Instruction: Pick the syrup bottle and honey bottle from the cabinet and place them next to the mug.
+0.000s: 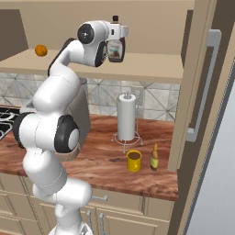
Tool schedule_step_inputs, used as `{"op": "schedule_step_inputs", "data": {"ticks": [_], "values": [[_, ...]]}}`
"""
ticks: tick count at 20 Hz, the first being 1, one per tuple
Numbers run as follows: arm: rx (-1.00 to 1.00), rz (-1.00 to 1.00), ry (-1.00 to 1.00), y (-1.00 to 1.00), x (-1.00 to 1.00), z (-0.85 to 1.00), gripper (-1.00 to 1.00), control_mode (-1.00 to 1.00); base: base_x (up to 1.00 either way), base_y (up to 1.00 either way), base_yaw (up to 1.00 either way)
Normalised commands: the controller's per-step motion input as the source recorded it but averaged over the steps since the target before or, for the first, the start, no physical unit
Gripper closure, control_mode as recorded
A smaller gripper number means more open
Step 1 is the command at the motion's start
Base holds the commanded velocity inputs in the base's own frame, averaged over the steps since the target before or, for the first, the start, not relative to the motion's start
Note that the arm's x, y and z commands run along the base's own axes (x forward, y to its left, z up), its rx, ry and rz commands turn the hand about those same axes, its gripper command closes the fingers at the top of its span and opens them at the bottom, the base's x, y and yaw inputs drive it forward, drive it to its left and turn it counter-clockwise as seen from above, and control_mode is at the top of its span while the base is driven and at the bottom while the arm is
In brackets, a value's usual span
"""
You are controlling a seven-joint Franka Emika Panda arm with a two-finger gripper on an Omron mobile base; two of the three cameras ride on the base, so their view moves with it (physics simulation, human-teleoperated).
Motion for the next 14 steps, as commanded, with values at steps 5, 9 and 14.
{"op": "schedule_step_inputs", "data": {"ticks": [5, 9, 14], "values": [[0.00, 0.00, 0.00, 0.00, 0.10, 0.00, -1.00, -1.00, 0.00, 0.00, 0.00], [0.00, 0.00, 0.00, 0.00, 0.00, 0.00, -1.00, -1.00, 0.00, 0.00, 0.00], [0.03, 0.00, 0.00, -0.17, 0.02, 0.24, -1.00, -1.00, 0.00, 0.00, 0.00]]}}
